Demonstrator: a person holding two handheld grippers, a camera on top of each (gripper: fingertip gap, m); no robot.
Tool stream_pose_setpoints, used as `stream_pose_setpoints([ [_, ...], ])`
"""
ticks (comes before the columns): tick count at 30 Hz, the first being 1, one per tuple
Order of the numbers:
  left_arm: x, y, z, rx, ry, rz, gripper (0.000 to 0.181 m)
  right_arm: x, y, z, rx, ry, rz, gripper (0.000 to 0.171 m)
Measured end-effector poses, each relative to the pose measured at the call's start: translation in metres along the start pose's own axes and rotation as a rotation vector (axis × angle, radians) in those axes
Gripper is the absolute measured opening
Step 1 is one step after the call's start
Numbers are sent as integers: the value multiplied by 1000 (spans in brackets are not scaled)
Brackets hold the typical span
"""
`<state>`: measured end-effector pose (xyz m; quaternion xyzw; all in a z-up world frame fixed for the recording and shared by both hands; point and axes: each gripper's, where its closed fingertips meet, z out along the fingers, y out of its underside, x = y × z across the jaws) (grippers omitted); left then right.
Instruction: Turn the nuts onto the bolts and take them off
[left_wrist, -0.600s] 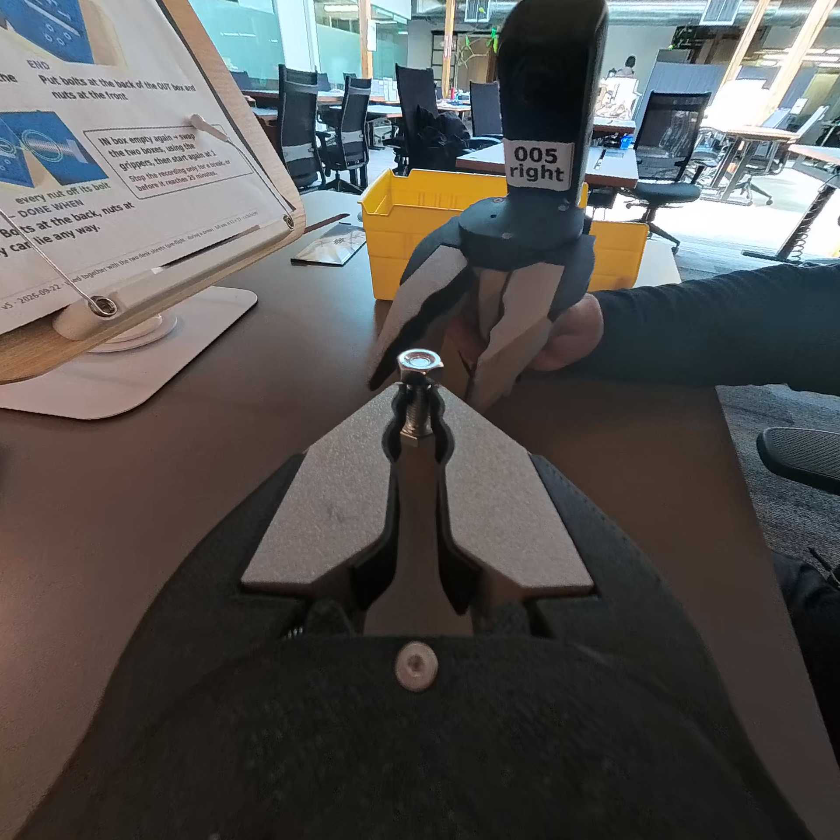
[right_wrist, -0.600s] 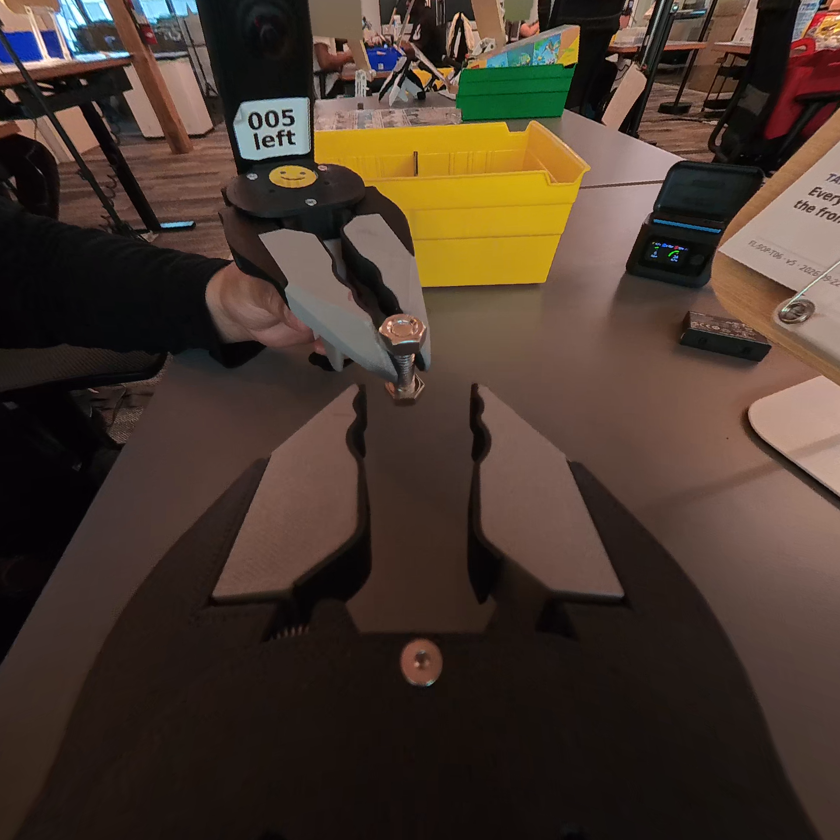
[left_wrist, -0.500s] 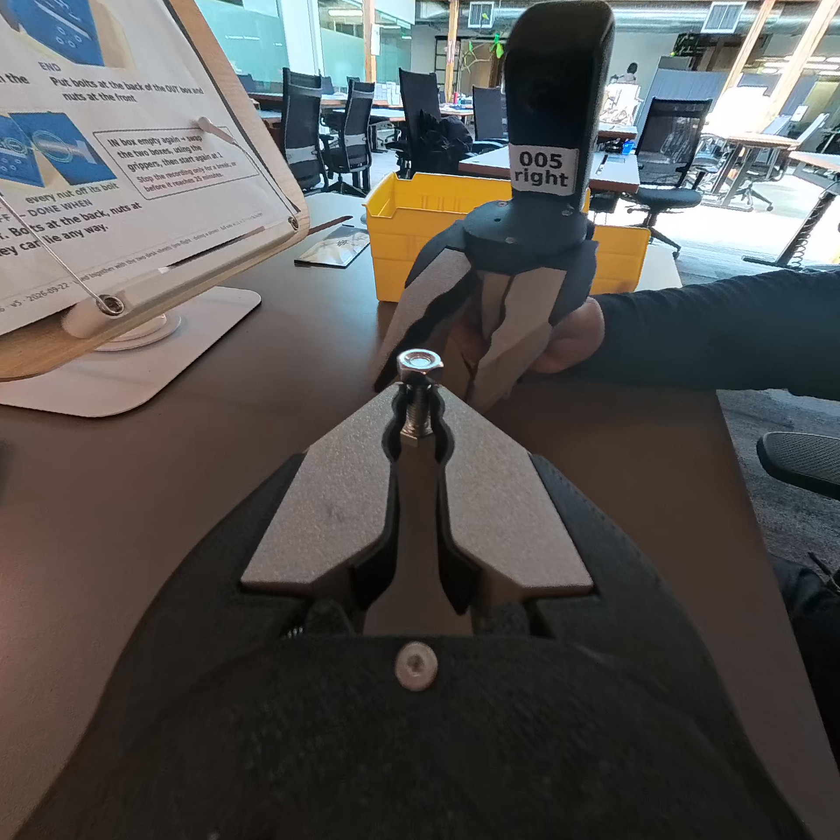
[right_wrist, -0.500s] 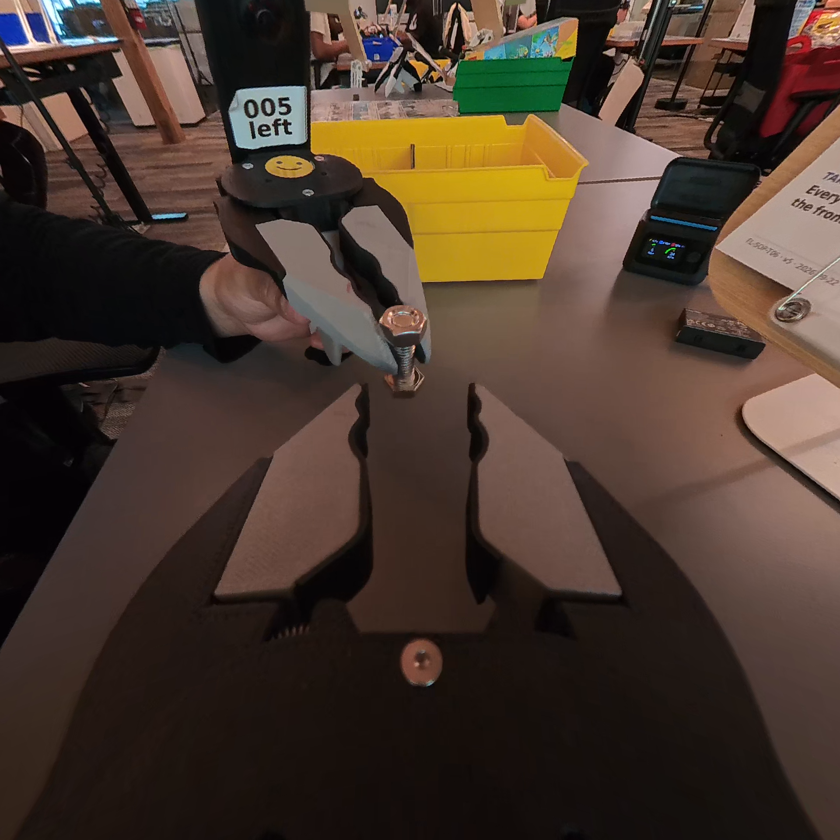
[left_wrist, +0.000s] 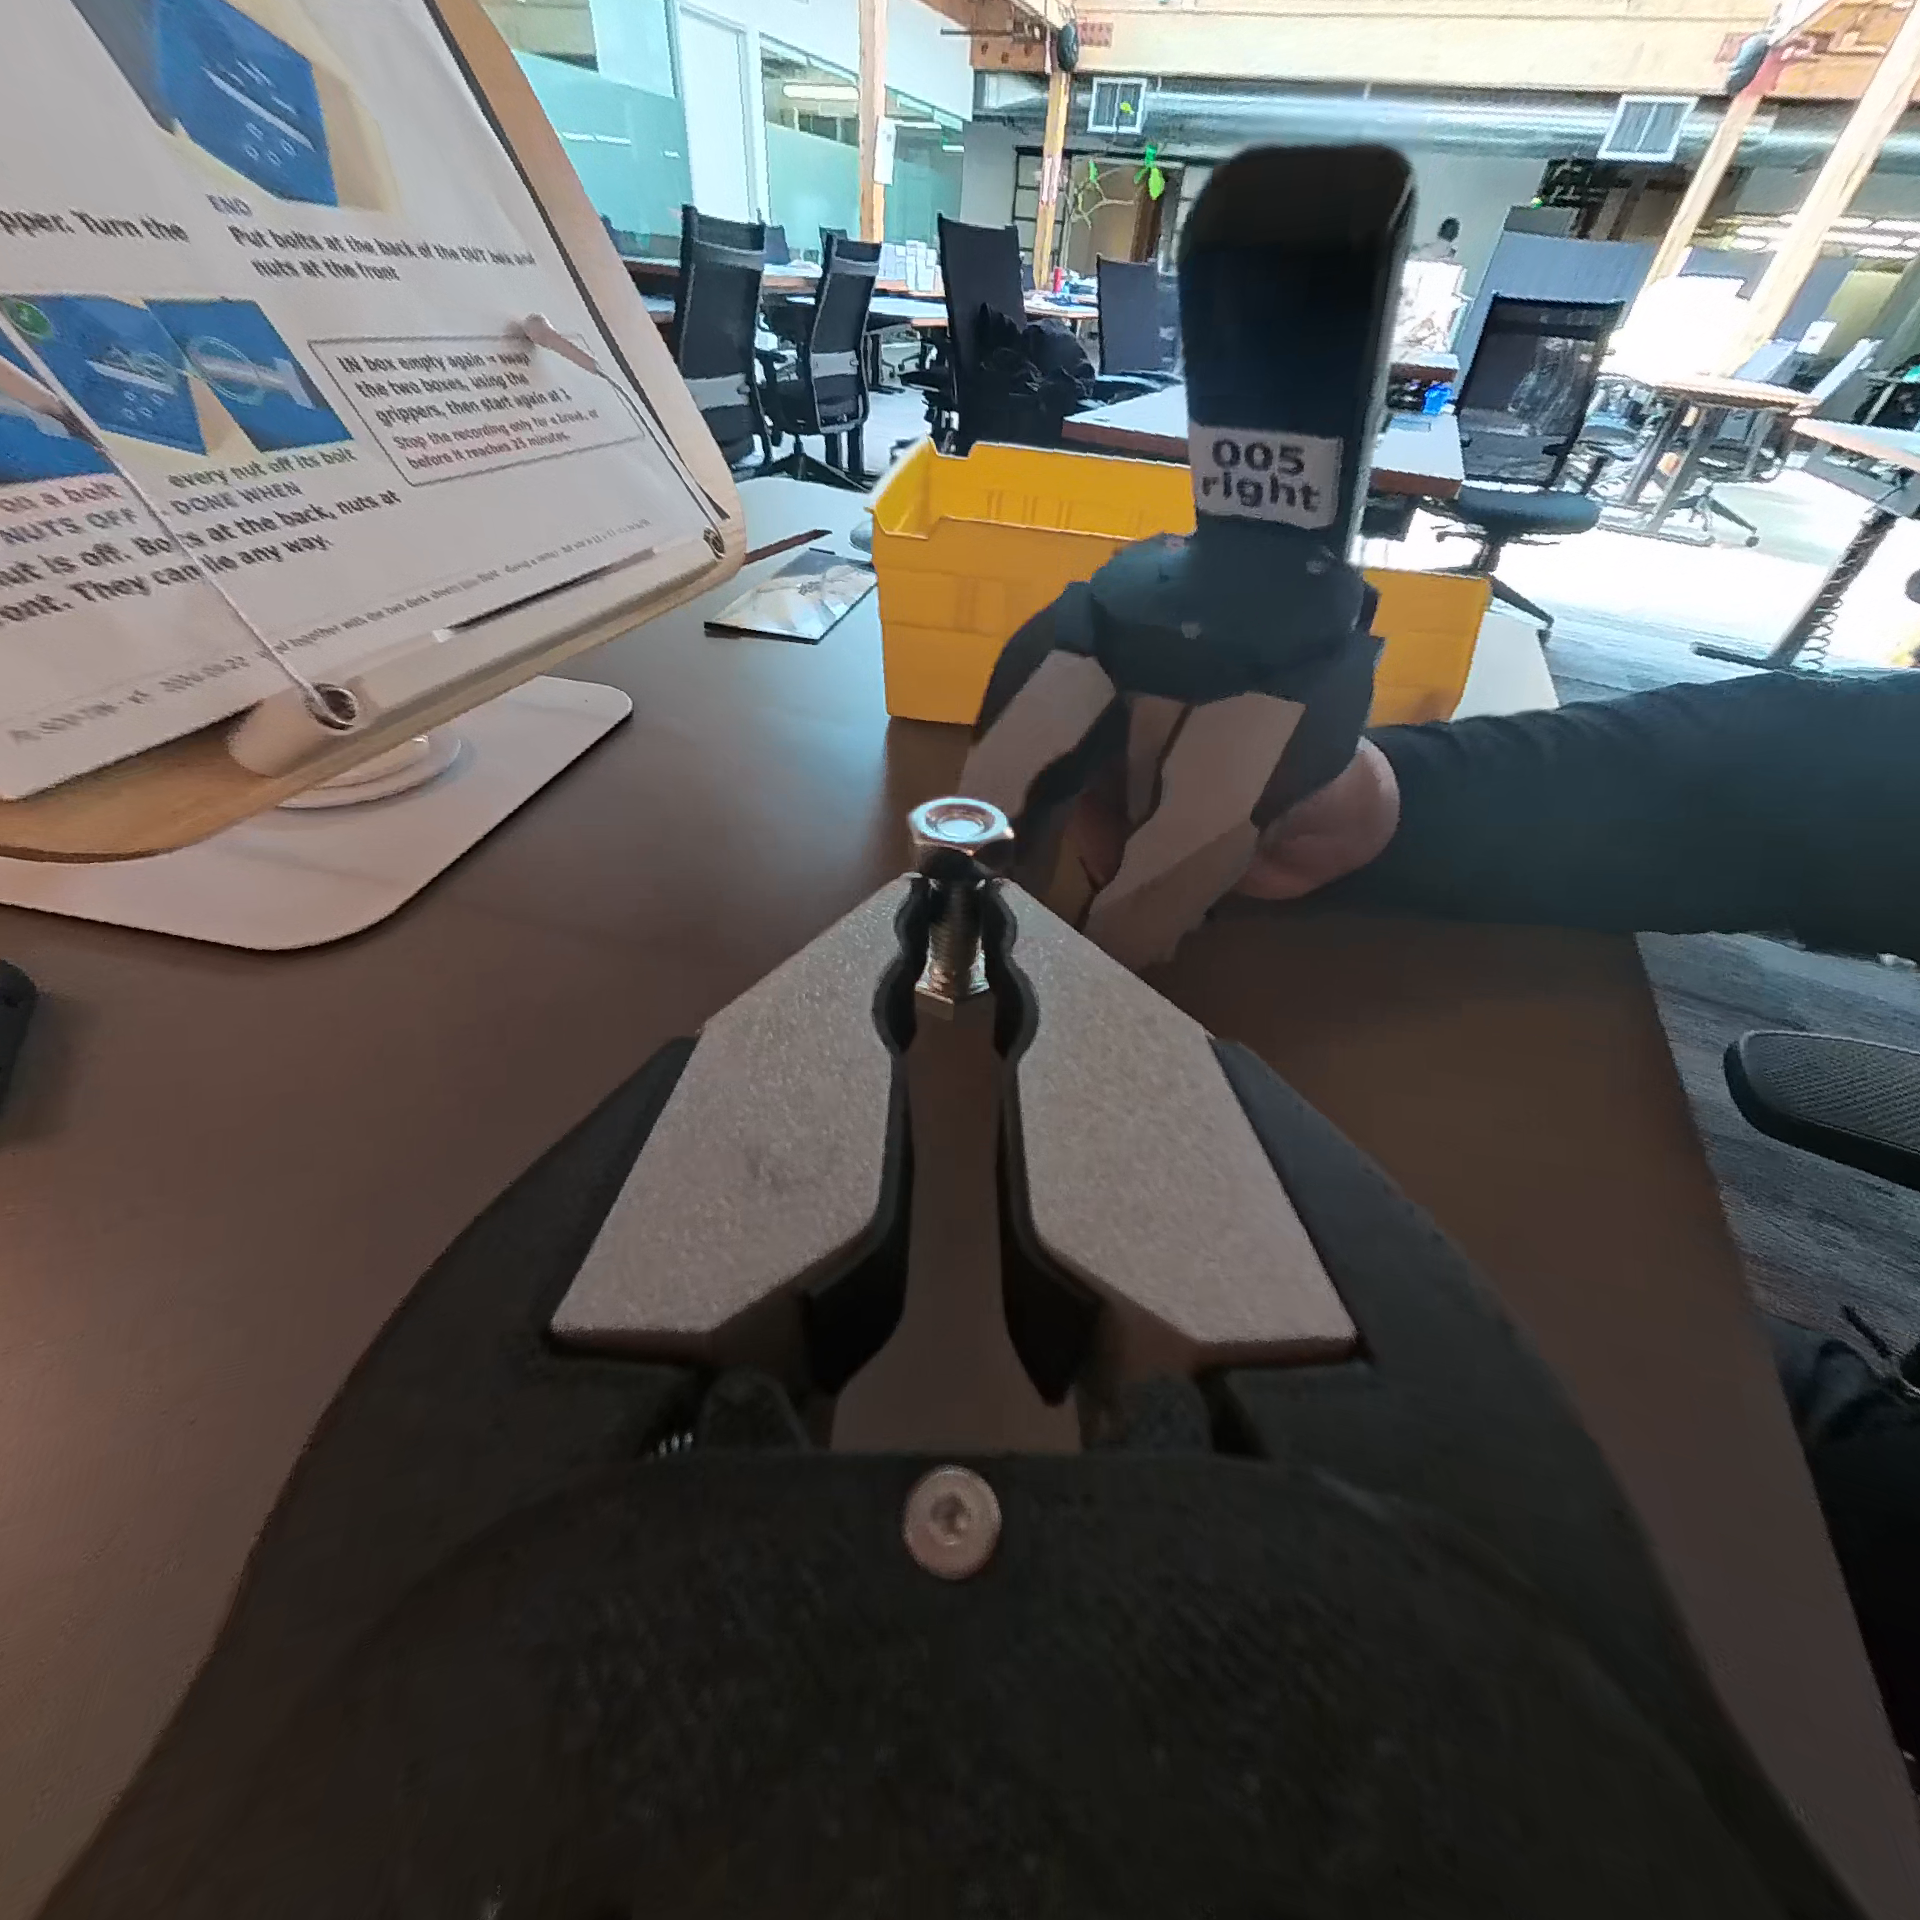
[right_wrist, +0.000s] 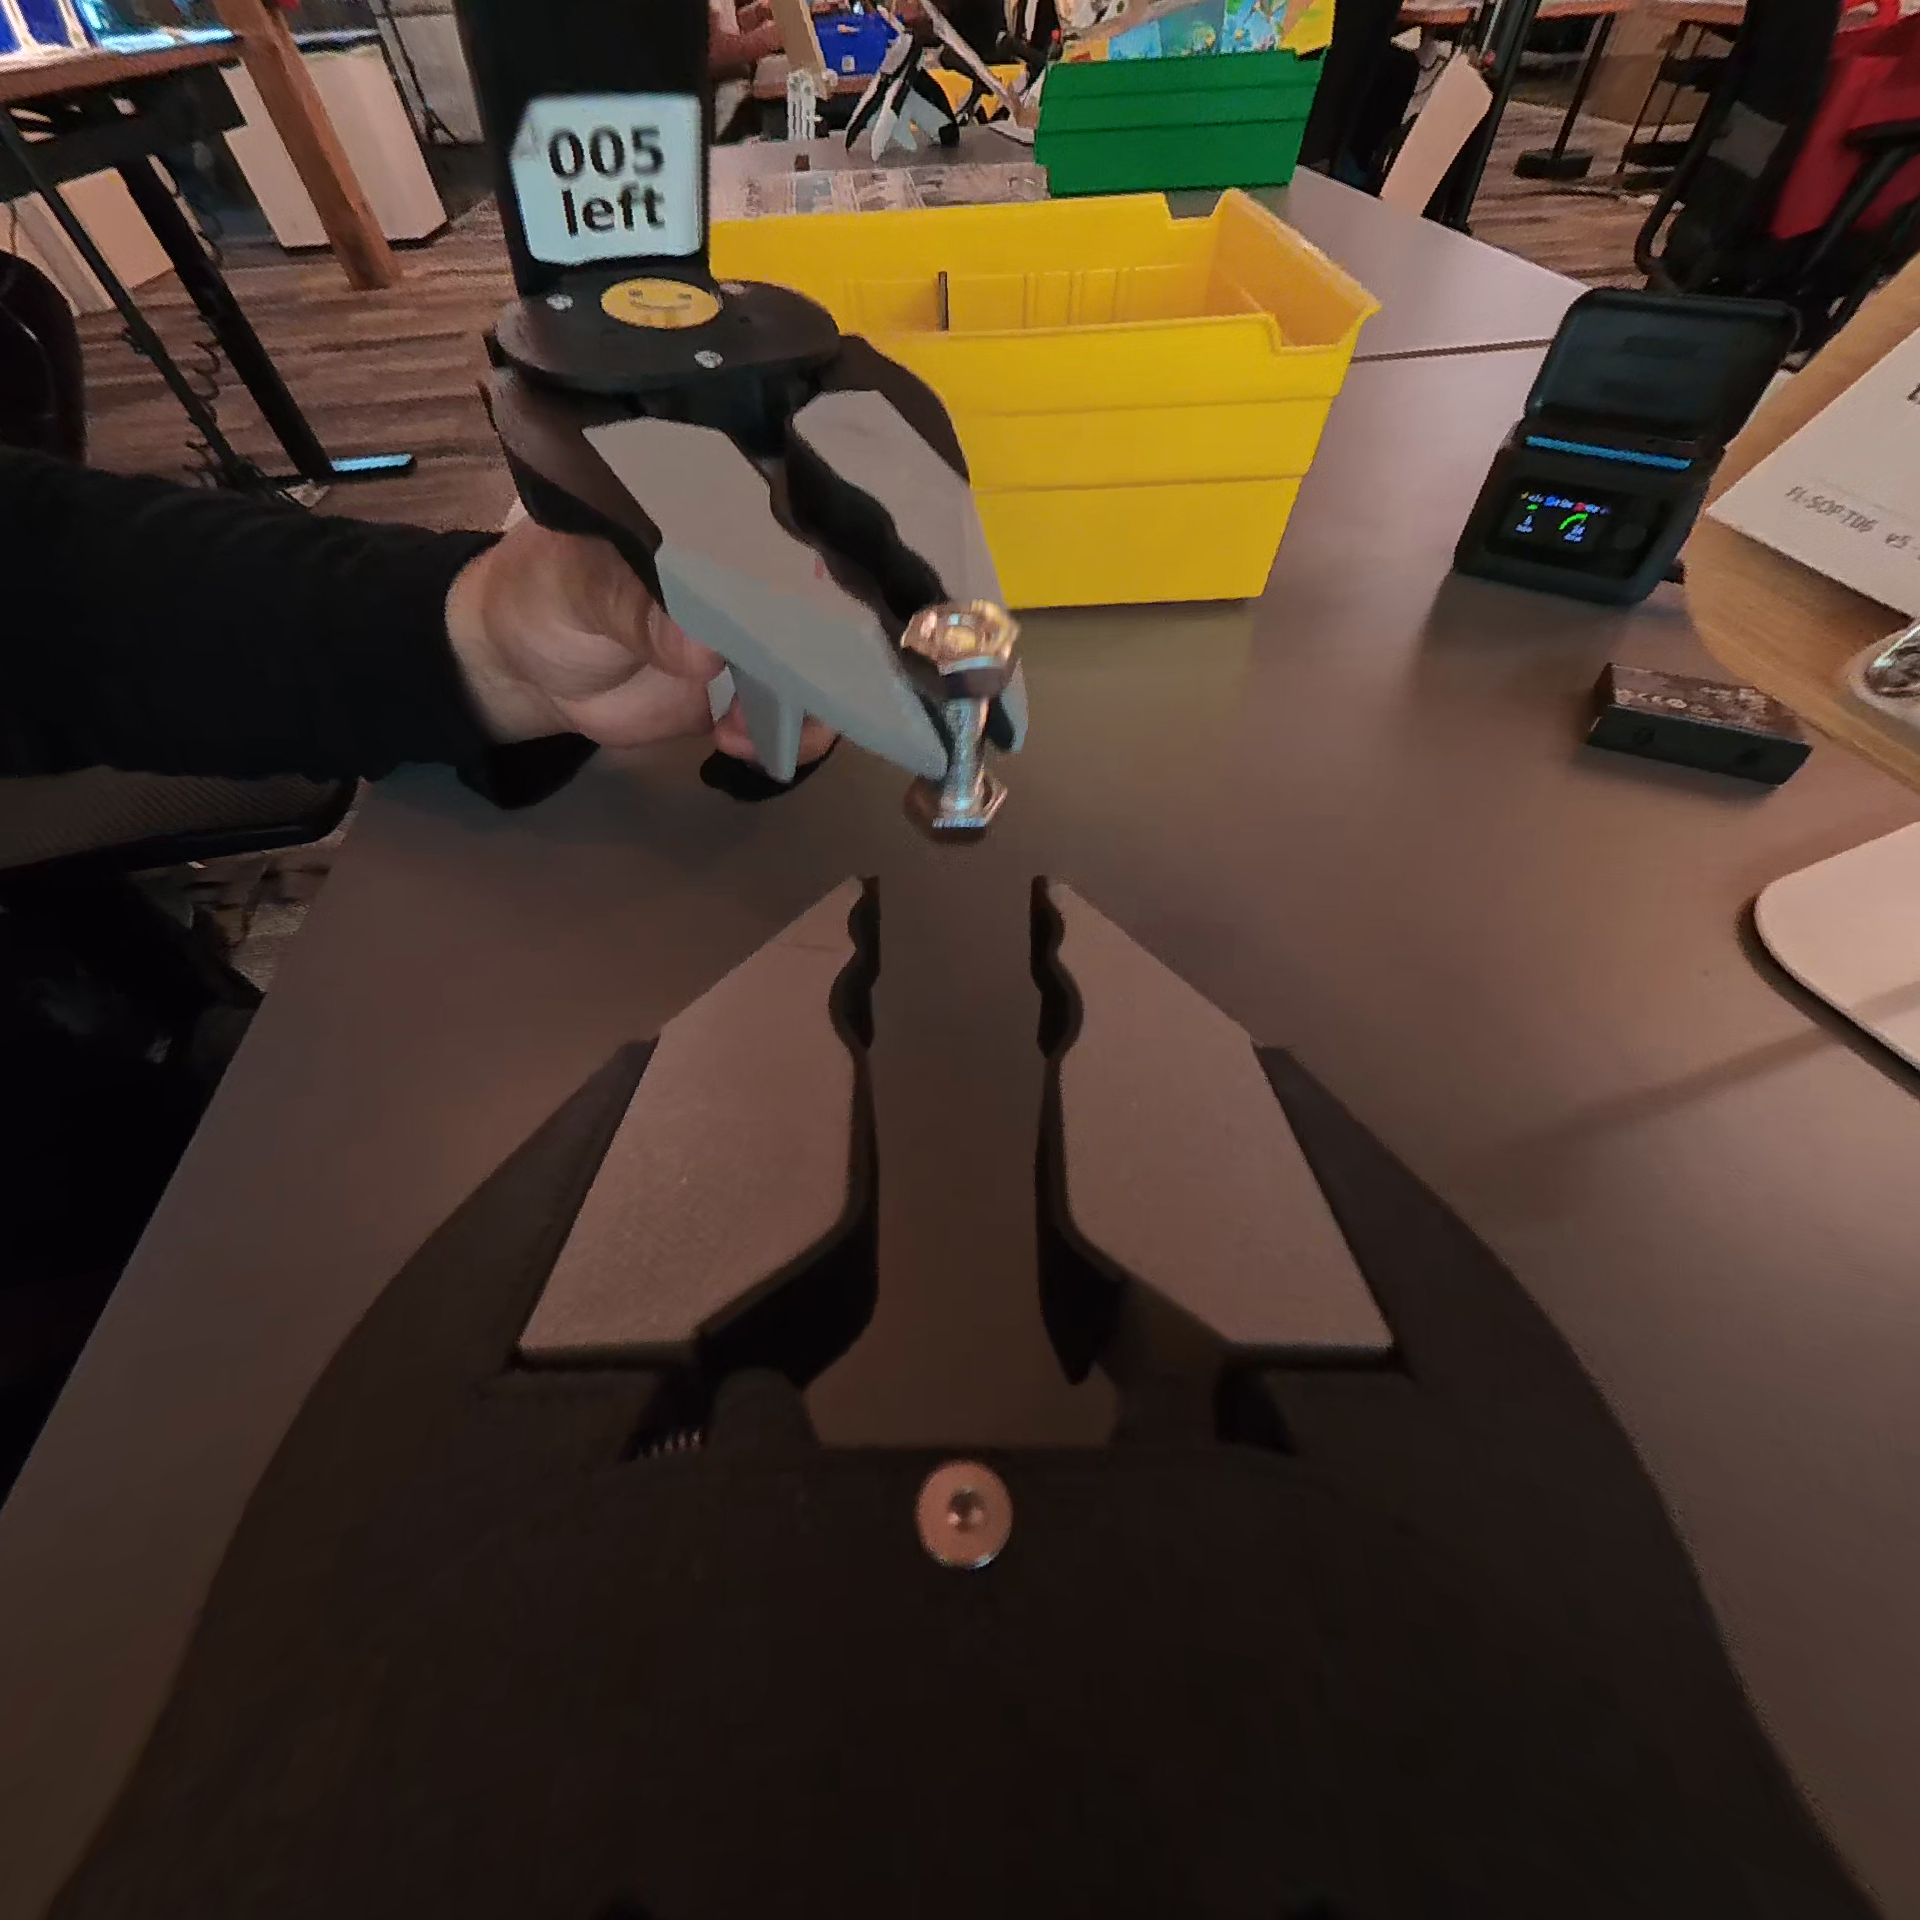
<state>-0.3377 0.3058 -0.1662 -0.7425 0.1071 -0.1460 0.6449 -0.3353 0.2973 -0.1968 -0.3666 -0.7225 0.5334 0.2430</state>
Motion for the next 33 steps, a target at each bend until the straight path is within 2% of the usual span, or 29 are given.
stream_pose_setpoints([
  [4,-13,-7,-9,40,-44,-21,8,1,17,8,-92,9,9,1],
  [5,-16,-6,-10,43,-57,-30,8,1,19,9,-105,6,11,0],
  [9,-24,3,-8,16,-89,-45,8,5,15,6,-83,32,18,1],
  [13,-27,9,-3,8,-89,-85,7,11,12,1,-66,51,26,24],
  [22,-16,-25,25,67,37,-198,8,28,-3,-12,22,144,24,33],
  [26,-13,-14,29,59,81,-211,8,31,-6,-14,36,169,8,32],
  [28,-14,-9,28,54,99,-294,8,28,-5,-12,32,157,-2,28],
  [33,-11,-13,24,82,133,-312,8,18,-8,-7,44,116,3,24],
])
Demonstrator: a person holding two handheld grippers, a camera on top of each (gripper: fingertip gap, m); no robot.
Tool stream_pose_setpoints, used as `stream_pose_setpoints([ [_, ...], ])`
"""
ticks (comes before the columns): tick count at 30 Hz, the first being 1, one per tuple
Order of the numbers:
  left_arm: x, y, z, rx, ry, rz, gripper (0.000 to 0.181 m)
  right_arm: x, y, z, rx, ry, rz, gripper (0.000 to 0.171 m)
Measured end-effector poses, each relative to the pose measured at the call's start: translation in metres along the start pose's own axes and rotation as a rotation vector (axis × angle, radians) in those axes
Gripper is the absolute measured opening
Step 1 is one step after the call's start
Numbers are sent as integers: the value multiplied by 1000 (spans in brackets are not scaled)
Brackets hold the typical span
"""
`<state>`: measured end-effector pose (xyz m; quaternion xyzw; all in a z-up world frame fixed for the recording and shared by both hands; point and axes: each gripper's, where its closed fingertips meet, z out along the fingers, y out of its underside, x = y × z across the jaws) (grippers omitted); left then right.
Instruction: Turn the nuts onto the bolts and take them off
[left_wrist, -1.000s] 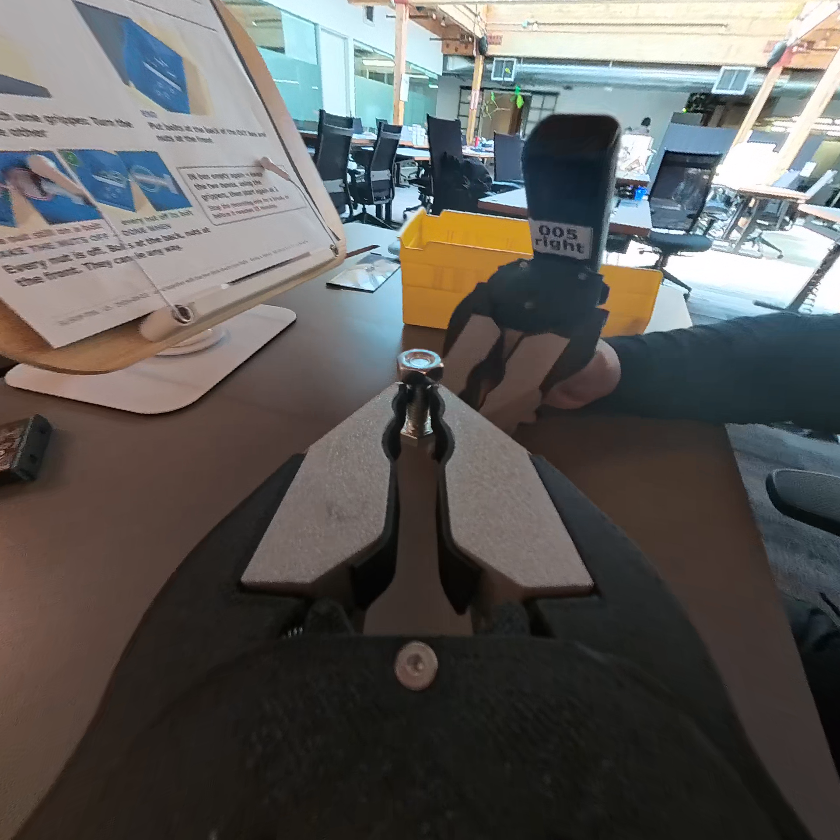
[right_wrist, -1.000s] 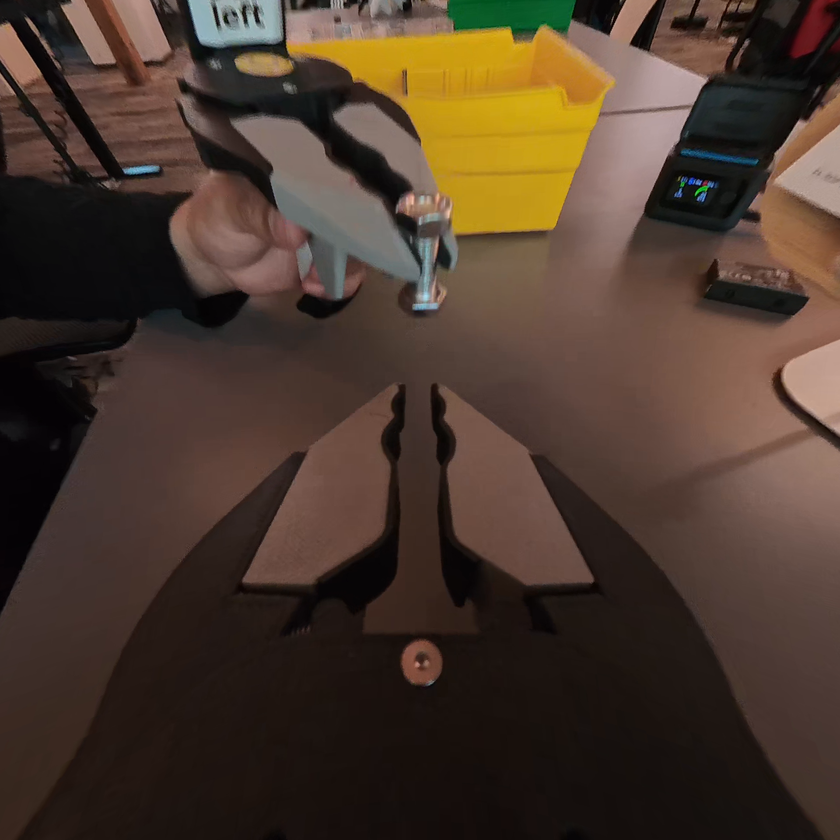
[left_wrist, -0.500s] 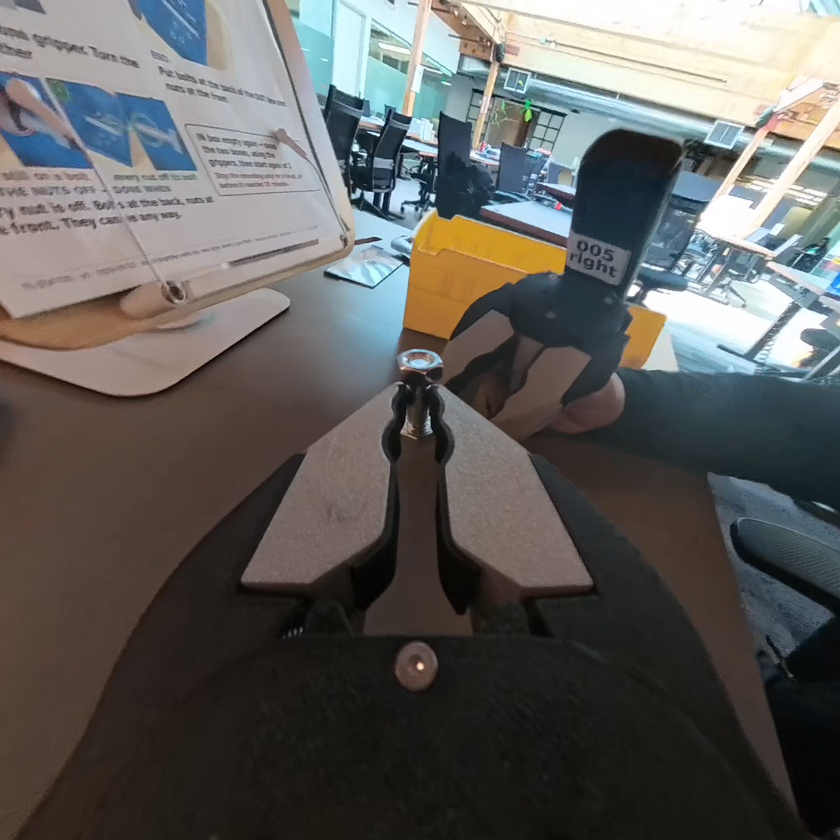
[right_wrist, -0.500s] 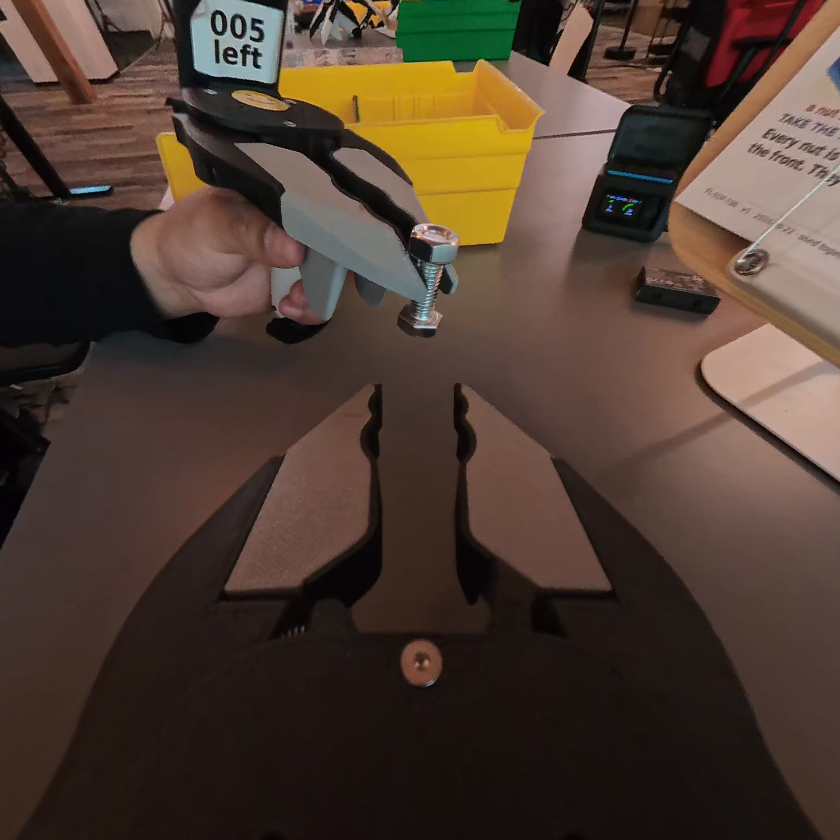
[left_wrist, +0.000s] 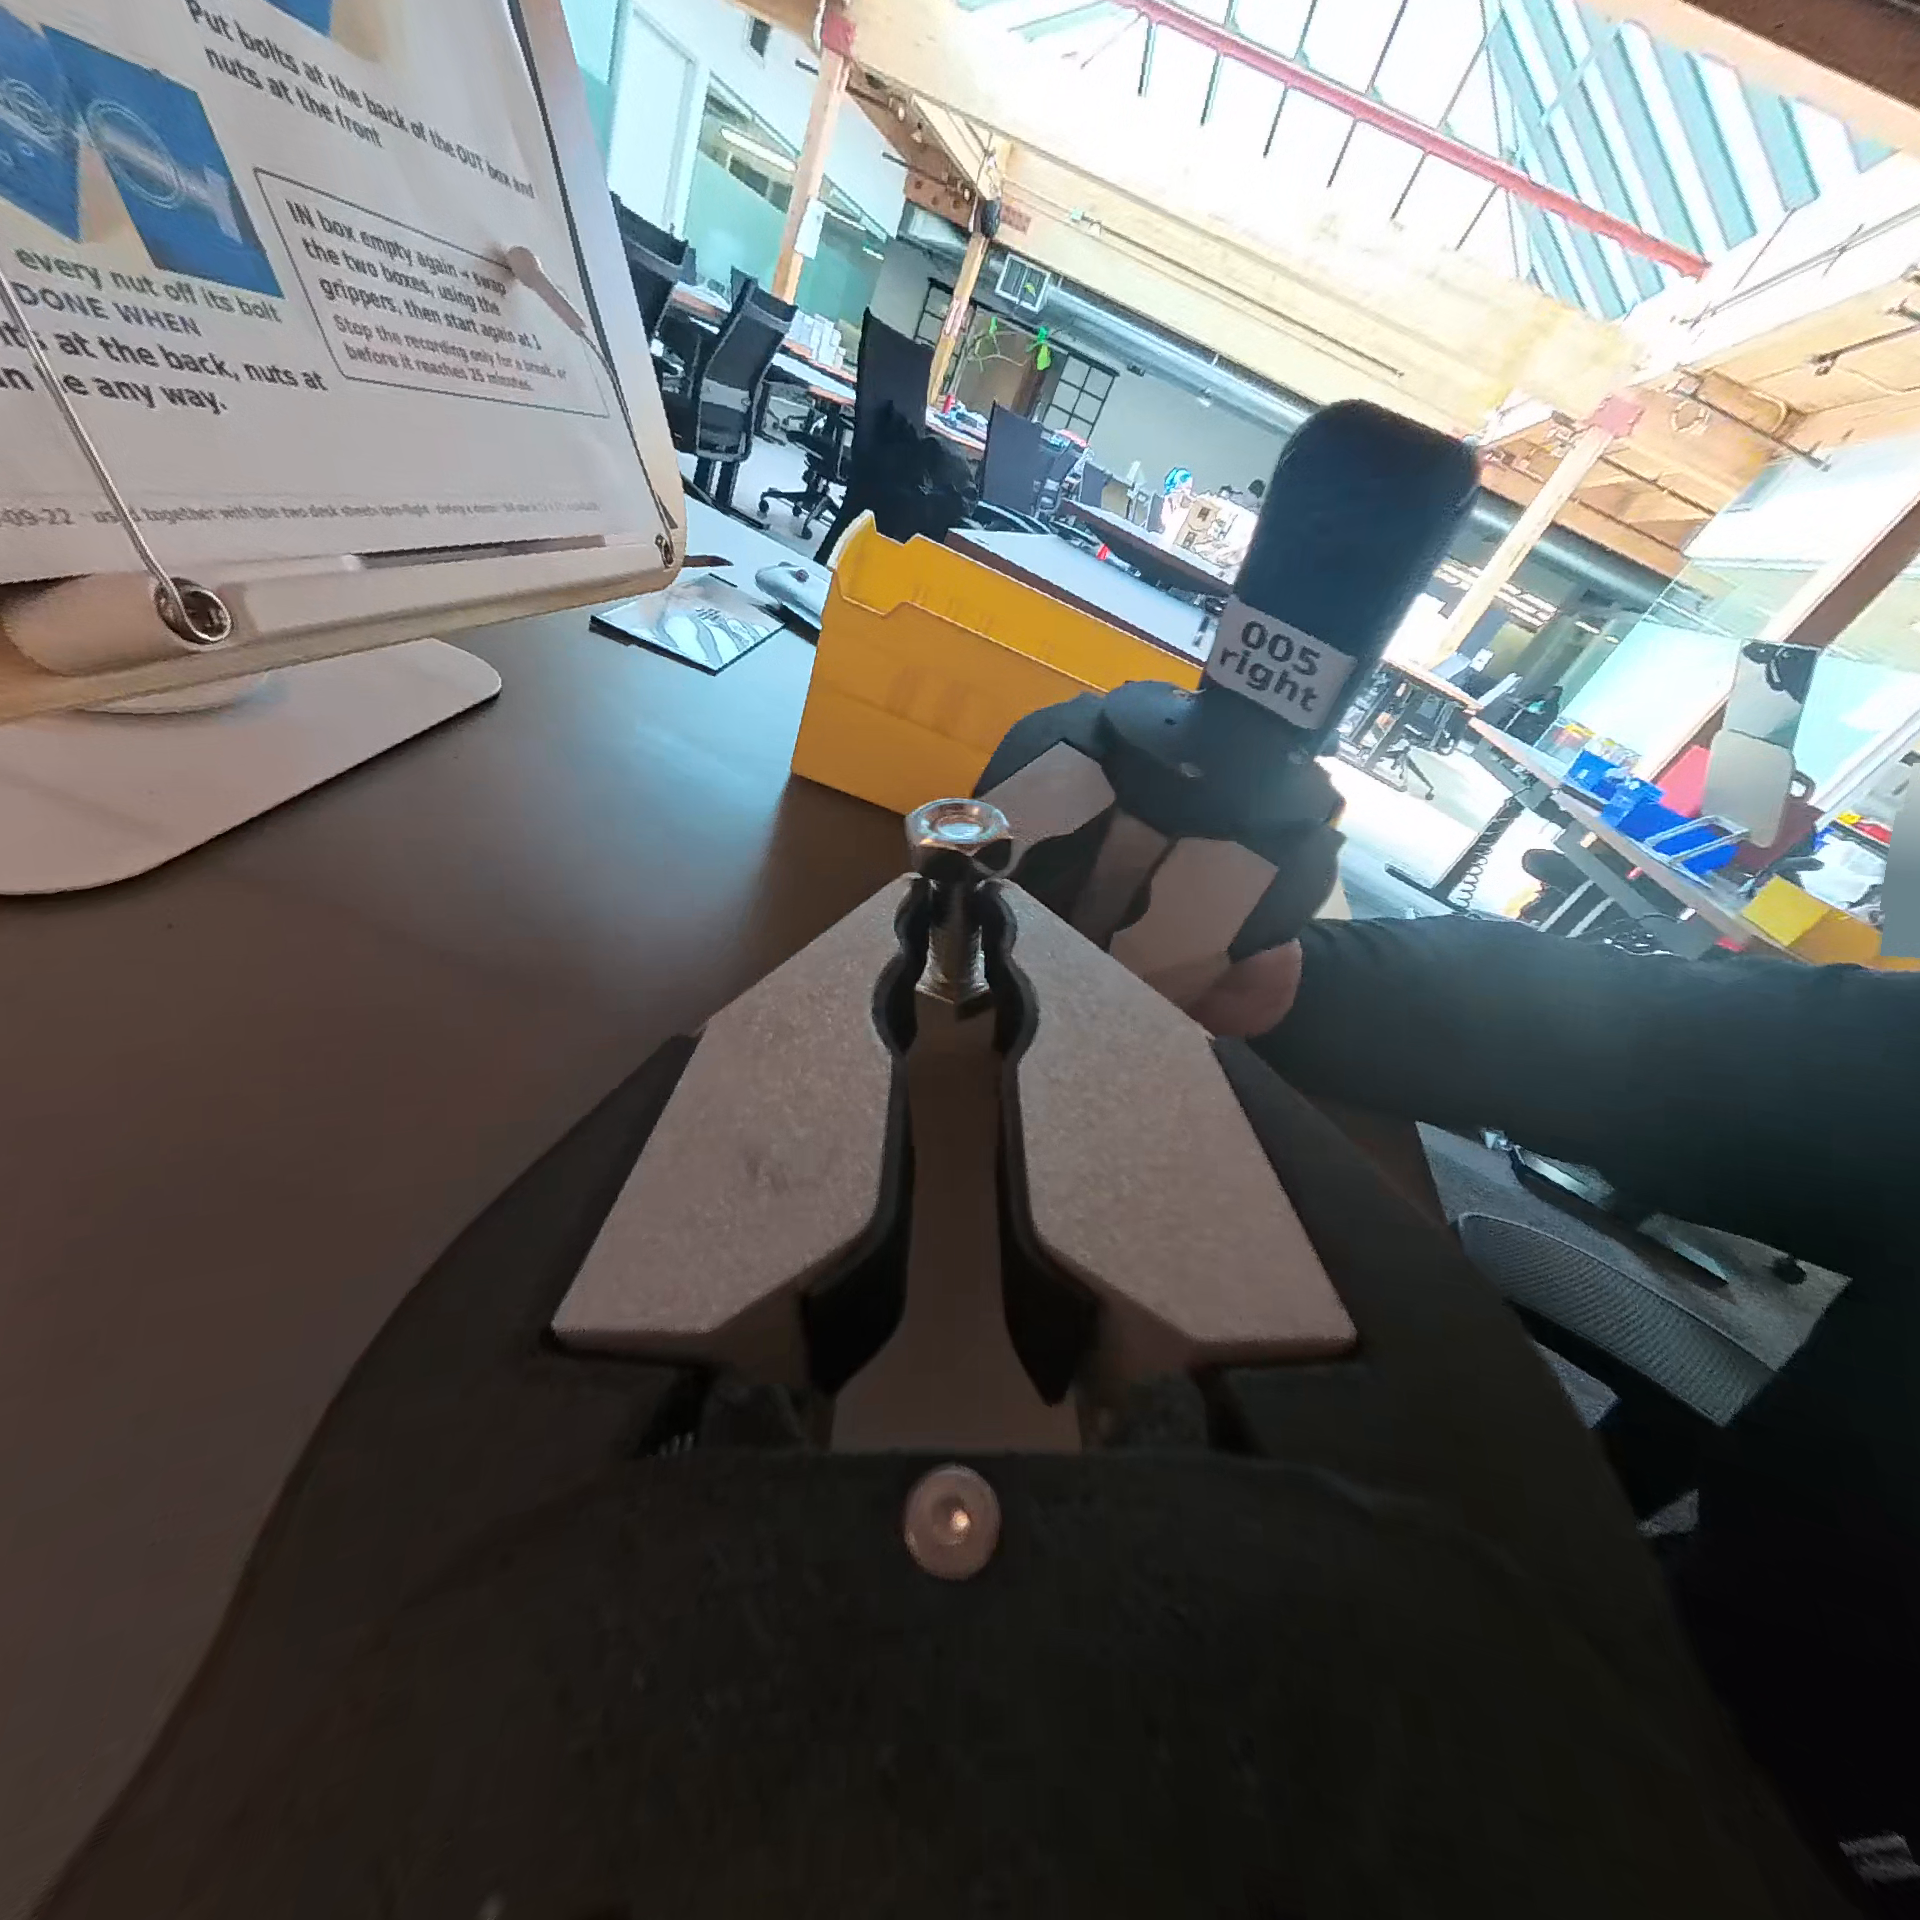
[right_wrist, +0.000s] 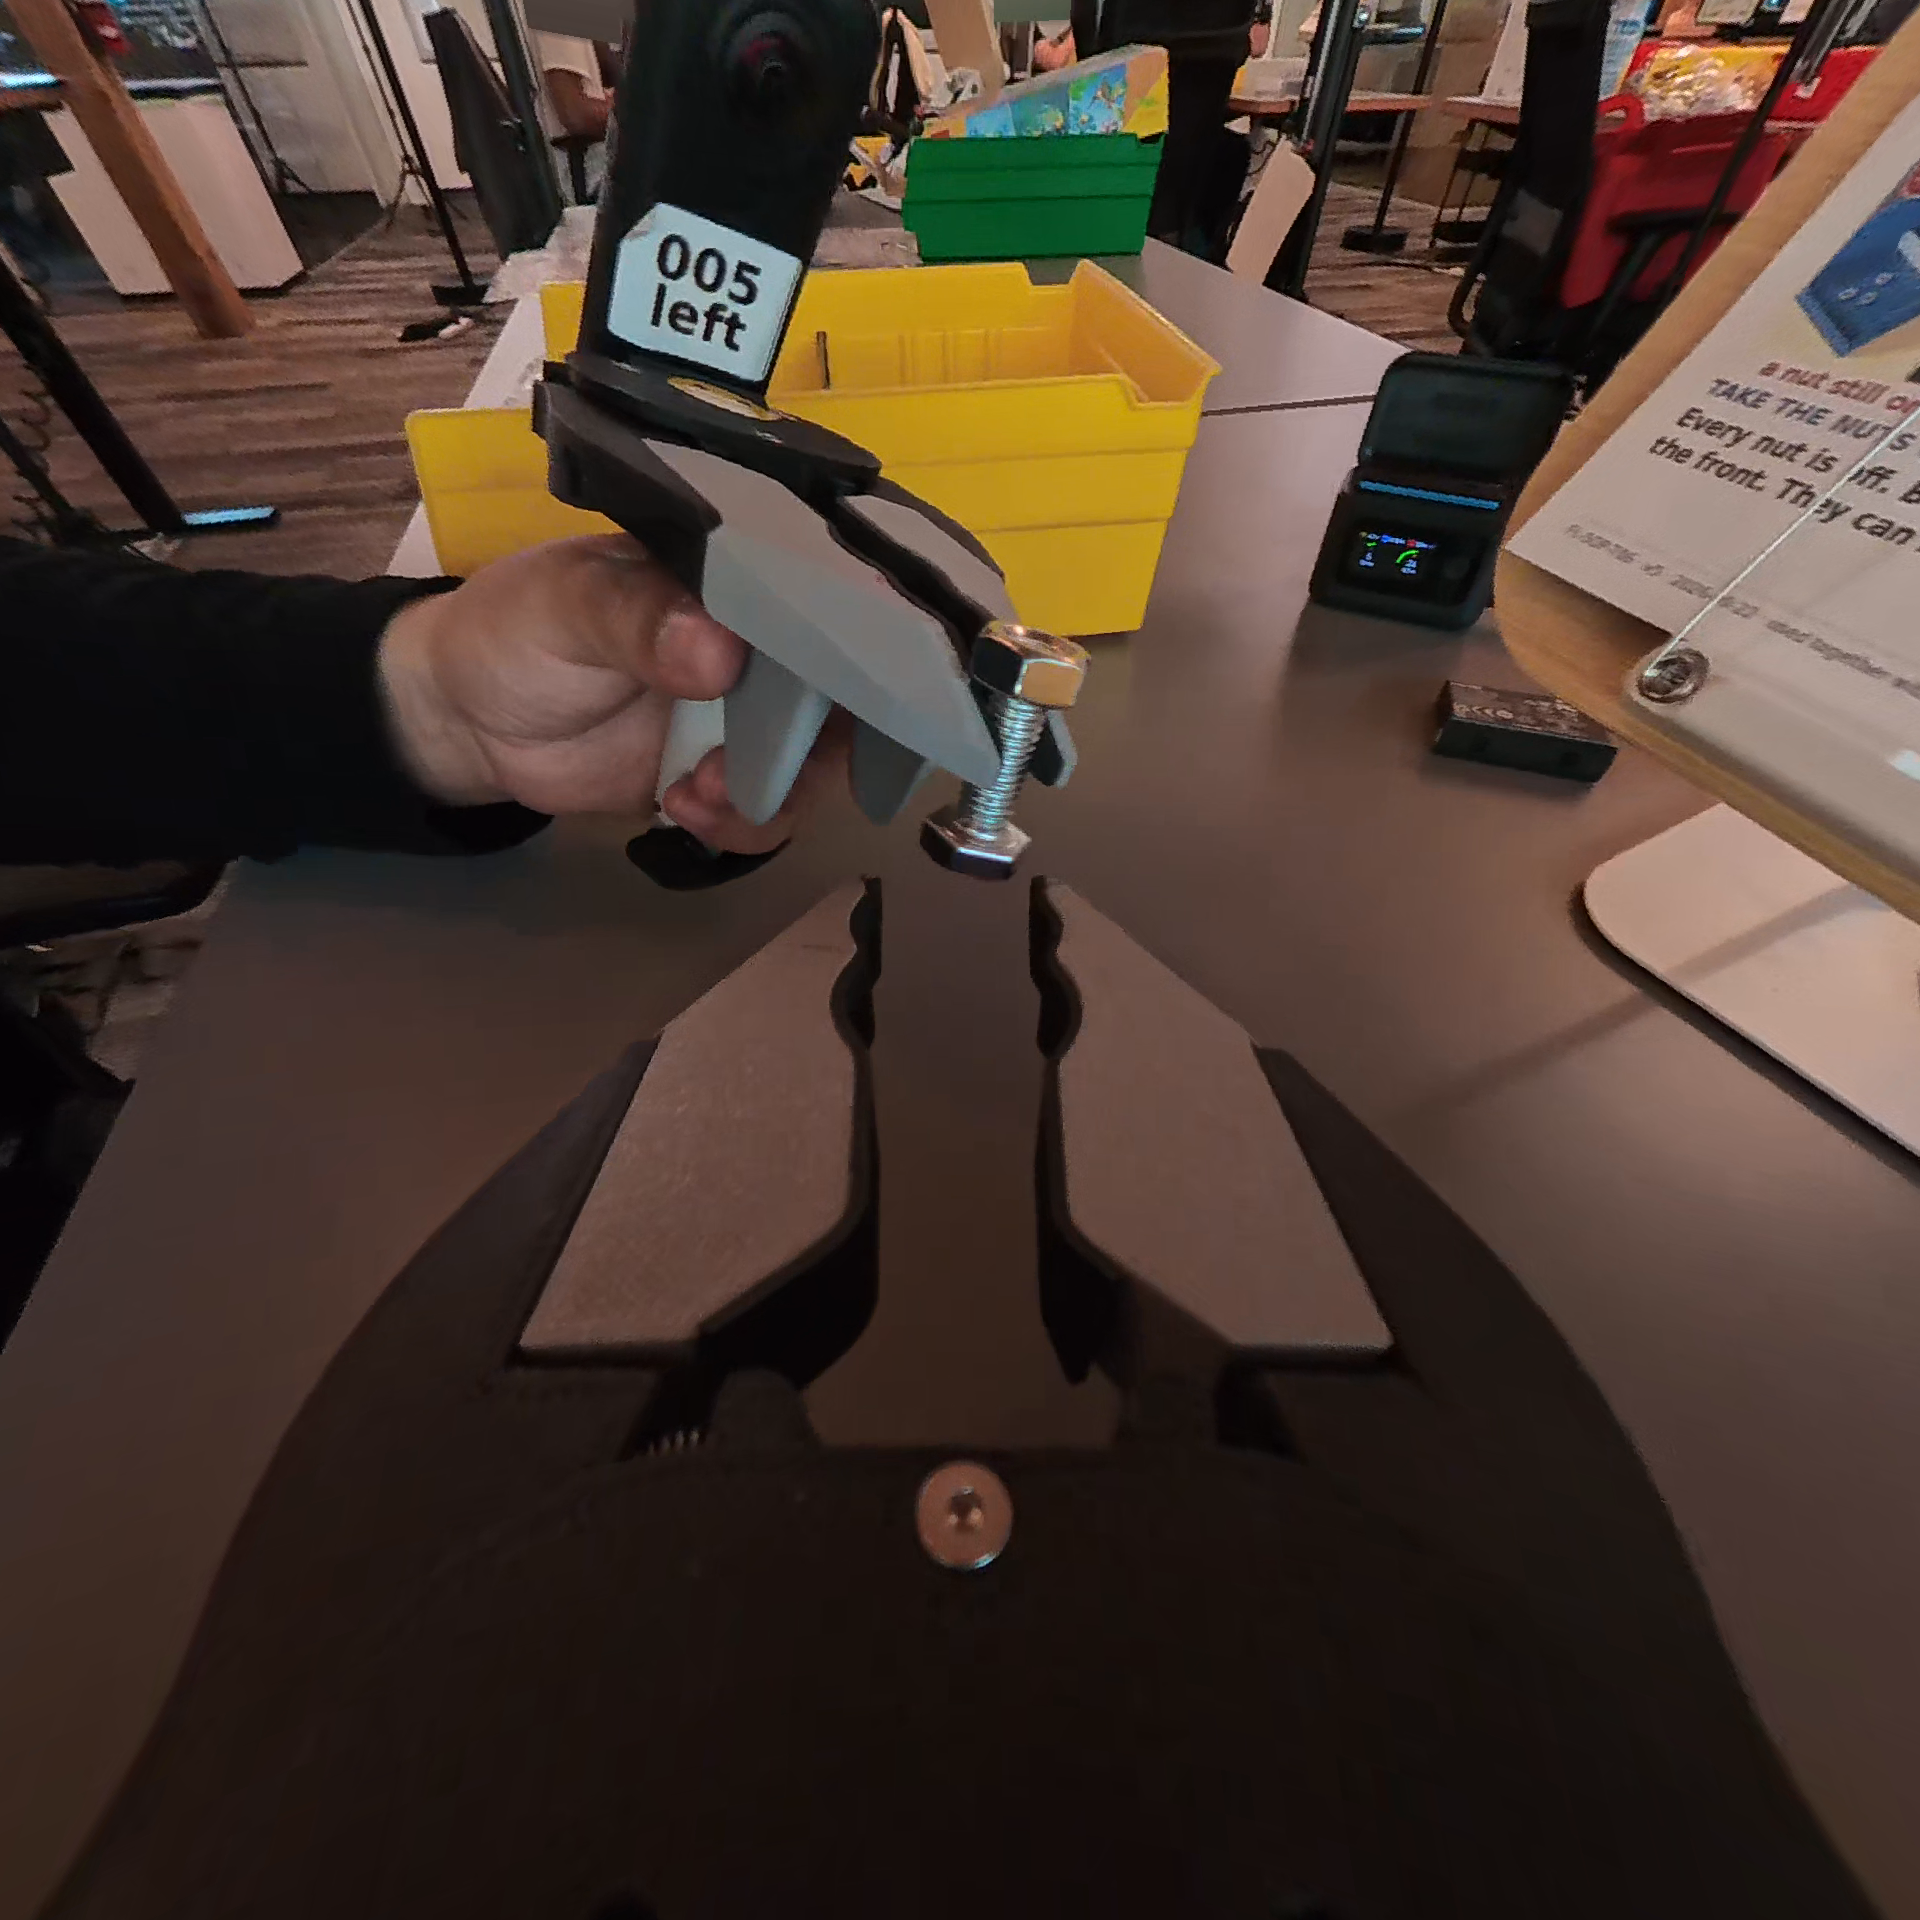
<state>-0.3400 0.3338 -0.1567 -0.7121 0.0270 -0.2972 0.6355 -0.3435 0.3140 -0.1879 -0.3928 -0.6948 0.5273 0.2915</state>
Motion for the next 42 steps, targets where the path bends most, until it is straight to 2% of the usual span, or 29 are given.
stream_pose_setpoints([
  [9,5,8,8,-30,-16,26,8,1,-1,-2,-13,39,1,15],
  [35,4,16,6,-97,-92,144,8,2,-2,-3,-16,63,-54,15],
  [38,4,15,6,-91,-105,172,8,3,-3,-4,-8,59,-48,16],
  [40,4,14,6,-84,-112,183,8,7,-2,-4,-15,75,-41,25],
  [42,5,11,4,-69,-112,183,8,9,-2,-6,-12,76,-37,26],
])
